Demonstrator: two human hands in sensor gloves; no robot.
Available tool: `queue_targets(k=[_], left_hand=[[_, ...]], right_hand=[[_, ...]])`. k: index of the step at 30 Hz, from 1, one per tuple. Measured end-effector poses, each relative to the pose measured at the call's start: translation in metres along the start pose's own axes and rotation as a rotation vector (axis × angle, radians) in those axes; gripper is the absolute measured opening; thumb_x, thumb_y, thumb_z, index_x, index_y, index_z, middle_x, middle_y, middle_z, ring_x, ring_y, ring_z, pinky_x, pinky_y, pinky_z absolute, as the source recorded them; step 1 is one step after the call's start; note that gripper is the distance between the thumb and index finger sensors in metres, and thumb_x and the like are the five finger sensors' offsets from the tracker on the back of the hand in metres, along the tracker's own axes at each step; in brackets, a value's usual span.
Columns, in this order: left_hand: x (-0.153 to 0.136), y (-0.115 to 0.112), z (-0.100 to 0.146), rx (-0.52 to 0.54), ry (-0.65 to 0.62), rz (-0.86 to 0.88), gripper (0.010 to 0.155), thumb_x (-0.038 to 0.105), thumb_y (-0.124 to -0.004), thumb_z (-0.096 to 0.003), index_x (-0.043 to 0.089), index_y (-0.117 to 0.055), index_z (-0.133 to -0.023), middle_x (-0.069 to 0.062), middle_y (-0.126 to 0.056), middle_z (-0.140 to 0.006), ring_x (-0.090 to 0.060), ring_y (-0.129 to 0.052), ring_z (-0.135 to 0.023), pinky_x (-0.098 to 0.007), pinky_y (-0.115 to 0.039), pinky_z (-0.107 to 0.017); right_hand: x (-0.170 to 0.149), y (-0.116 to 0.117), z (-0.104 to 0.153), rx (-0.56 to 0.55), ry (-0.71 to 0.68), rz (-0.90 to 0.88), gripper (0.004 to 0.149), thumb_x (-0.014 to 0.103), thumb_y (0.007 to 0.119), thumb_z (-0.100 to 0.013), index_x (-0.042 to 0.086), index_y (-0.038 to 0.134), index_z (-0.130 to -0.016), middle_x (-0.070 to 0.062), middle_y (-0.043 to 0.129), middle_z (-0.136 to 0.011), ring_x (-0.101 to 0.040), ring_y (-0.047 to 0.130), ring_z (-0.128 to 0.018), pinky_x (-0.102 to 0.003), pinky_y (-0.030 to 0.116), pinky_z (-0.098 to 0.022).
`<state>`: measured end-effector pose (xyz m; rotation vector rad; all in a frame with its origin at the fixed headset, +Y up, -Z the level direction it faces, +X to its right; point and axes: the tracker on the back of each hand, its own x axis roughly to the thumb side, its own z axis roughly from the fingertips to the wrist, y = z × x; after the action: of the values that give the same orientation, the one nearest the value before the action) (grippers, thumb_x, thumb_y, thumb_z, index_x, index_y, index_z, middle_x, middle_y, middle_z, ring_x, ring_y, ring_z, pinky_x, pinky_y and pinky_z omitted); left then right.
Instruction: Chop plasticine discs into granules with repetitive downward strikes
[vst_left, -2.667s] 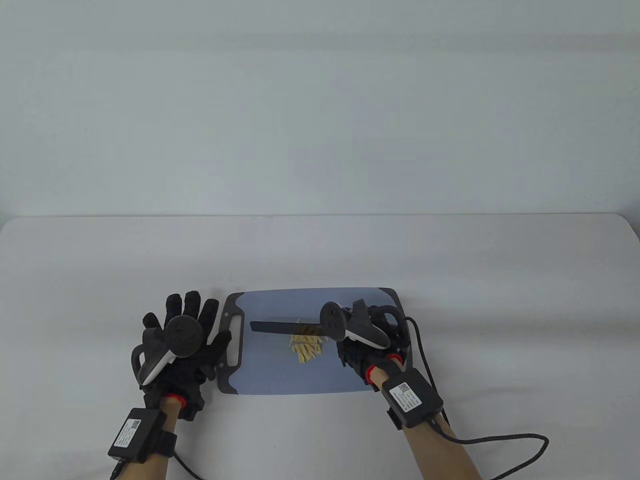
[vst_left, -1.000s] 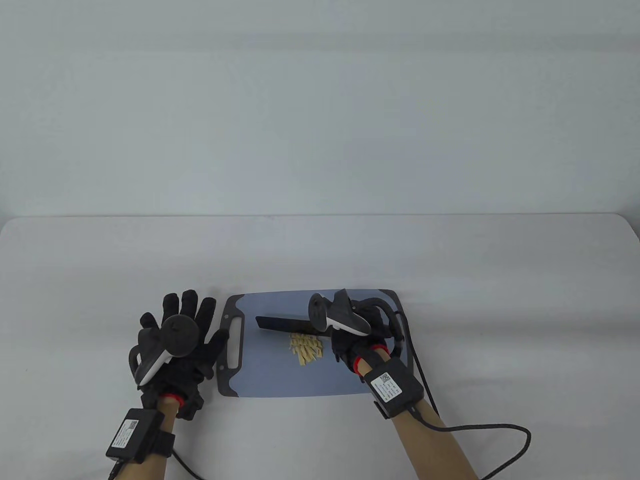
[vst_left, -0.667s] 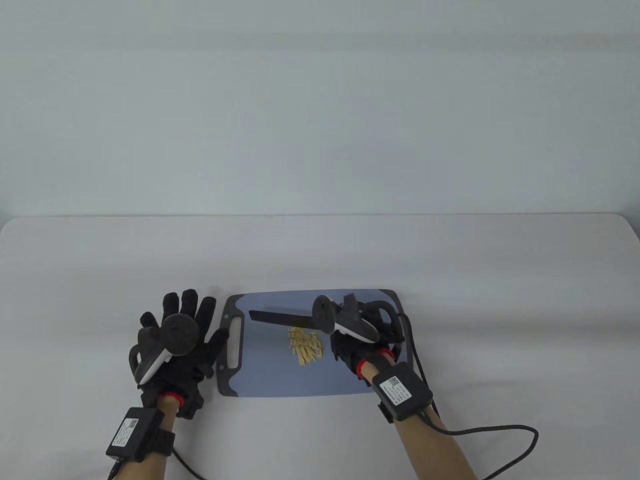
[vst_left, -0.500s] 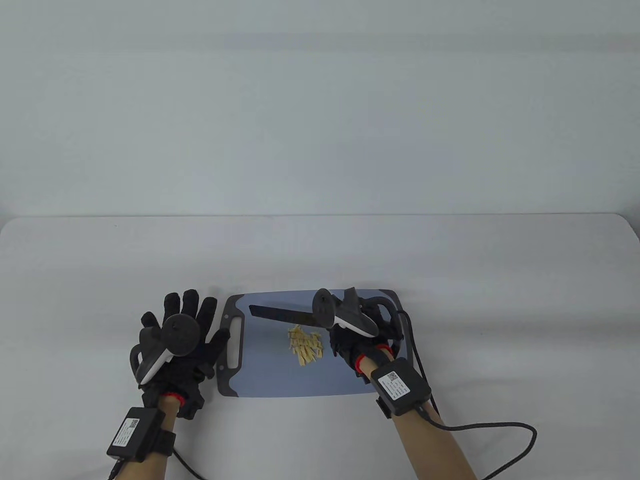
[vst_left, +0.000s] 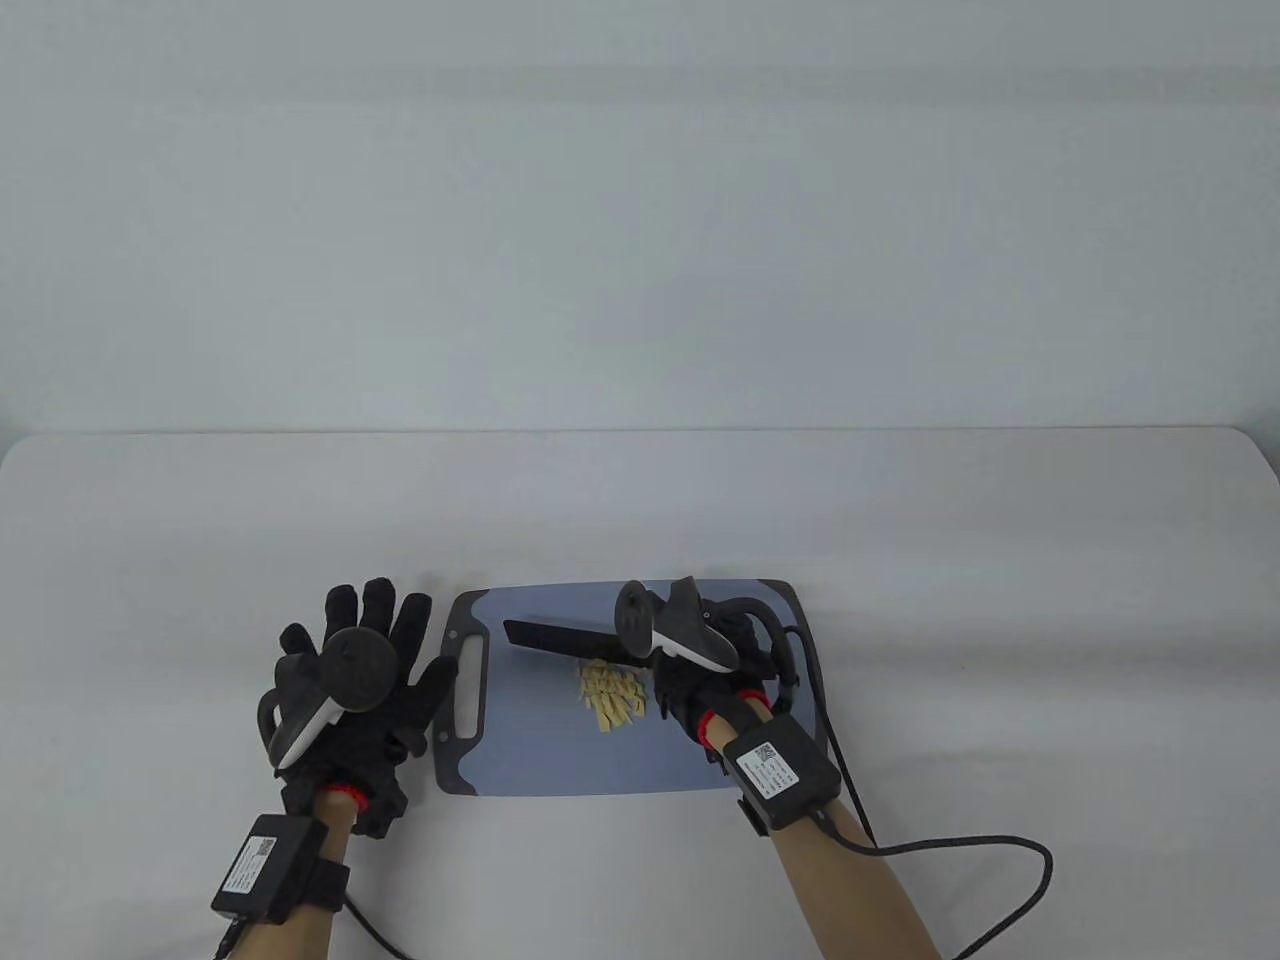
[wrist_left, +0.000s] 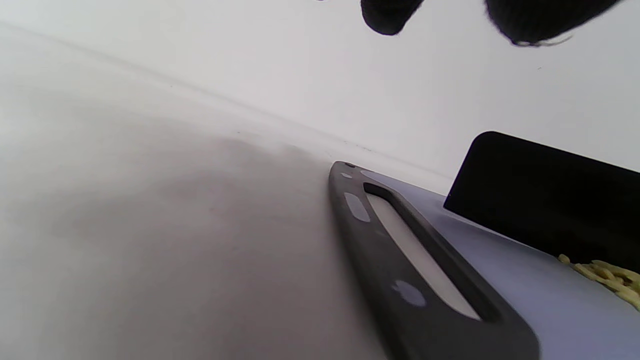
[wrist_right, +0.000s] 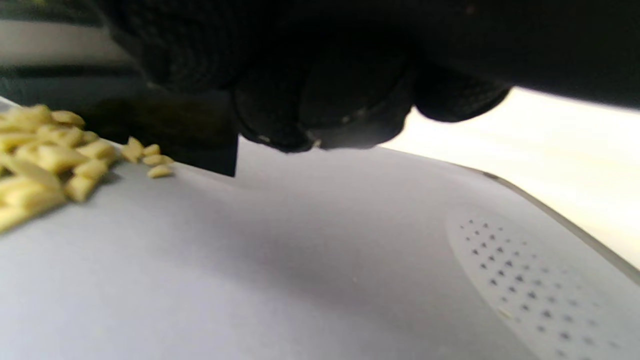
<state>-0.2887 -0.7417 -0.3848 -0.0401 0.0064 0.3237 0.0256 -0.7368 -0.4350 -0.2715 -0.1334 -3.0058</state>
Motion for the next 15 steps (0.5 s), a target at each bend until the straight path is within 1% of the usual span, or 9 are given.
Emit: queue_targets(k=[2,3,4,7,9,13,14,15], left_hand=[[0.001,-0.001,0.0,-0.002,-0.003,-0.01,0.08,0.08,-0.058,-0.039,0.05,-0.041,-0.111,0.011,-0.024,-0.123,-0.029,-0.014,-0.121,-0.072,-0.011,-0.076],[0.001,-0.001,0.0,-0.001,-0.003,-0.012,0.08,0.08,-0.058,-0.039,0.05,-0.041,-0.111,0.011,-0.024,-0.123,-0.029,-0.014,-0.121,-0.072,-0.011,-0.076],[0.001,-0.001,0.0,-0.001,-0.003,-0.012,0.08,0.08,-0.058,-0.0391,0.05,-0.041,-0.111,0.011,-0.024,-0.123,-0.029,-0.014,-0.121,-0.072,-0.011,-0.076],[0.001,-0.001,0.0,-0.001,-0.004,-0.012,0.08,0.08,-0.058,-0.039,0.05,-0.041,-0.111,0.011,-0.024,-0.123,-0.029,-0.014,-0.121,-0.072,-0.011,-0.076],[0.001,-0.001,0.0,-0.002,-0.003,-0.01,0.08,0.08,-0.058,-0.0391,0.05,-0.041,-0.111,0.011,-0.024,-0.123,-0.029,-0.014,-0.121,-0.072,-0.011,-0.076],[0.002,-0.001,0.0,0.001,-0.008,-0.012,0.08,0.08,-0.058,-0.039,0.05,-0.041,-0.111,0.011,-0.024,-0.124,-0.029,-0.014,-0.121,-0.072,-0.011,-0.076],[0.002,-0.001,0.0,0.001,-0.009,-0.012,0.08,0.08,-0.058,-0.039,0.05,-0.041,-0.111,0.011,-0.024,-0.124,-0.029,-0.014,-0.121,-0.072,-0.011,-0.076],[0.001,-0.001,-0.001,-0.001,-0.007,-0.009,0.08,0.08,-0.058,-0.039,0.05,-0.041,-0.111,0.011,-0.024,-0.123,-0.029,-0.014,-0.121,-0.072,-0.011,-0.076]], right_hand=[[0.002,0.002,0.002,-0.032,-0.009,-0.033,0.052,0.036,0.079,-0.035,0.029,0.085,-0.086,0.009,0.101,-0.063,-0.019,0.103,-0.044,-0.055,0.084,-0.048],[0.002,0.002,0.002,-0.024,-0.014,-0.025,0.052,0.036,0.079,-0.035,0.03,0.085,-0.086,0.009,0.101,-0.064,-0.019,0.103,-0.044,-0.054,0.084,-0.048],[0.0,-0.002,0.002,-0.001,-0.013,-0.013,0.052,0.037,0.079,-0.035,0.031,0.086,-0.086,0.009,0.101,-0.064,-0.019,0.103,-0.044,-0.054,0.084,-0.049],[-0.006,-0.012,0.002,-0.022,-0.01,-0.009,0.051,0.038,0.079,-0.035,0.033,0.087,-0.084,0.01,0.102,-0.063,-0.018,0.103,-0.044,-0.053,0.085,-0.048],[-0.012,-0.014,0.0,-0.01,0.025,-0.076,0.051,0.037,0.079,-0.035,0.032,0.087,-0.085,0.009,0.102,-0.063,-0.019,0.103,-0.044,-0.053,0.085,-0.048],[-0.011,-0.005,-0.004,0.022,0.041,-0.018,0.05,0.037,0.079,-0.035,0.032,0.087,-0.085,0.01,0.102,-0.063,-0.019,0.103,-0.044,-0.053,0.085,-0.048],[-0.011,-0.003,-0.004,0.023,0.039,-0.014,0.051,0.038,0.079,-0.035,0.032,0.086,-0.085,0.01,0.102,-0.063,-0.018,0.103,-0.044,-0.053,0.085,-0.048],[-0.011,-0.001,-0.004,0.021,0.045,-0.053,0.051,0.037,0.079,-0.035,0.031,0.086,-0.085,0.01,0.101,-0.064,-0.019,0.103,-0.044,-0.054,0.085,-0.048]])
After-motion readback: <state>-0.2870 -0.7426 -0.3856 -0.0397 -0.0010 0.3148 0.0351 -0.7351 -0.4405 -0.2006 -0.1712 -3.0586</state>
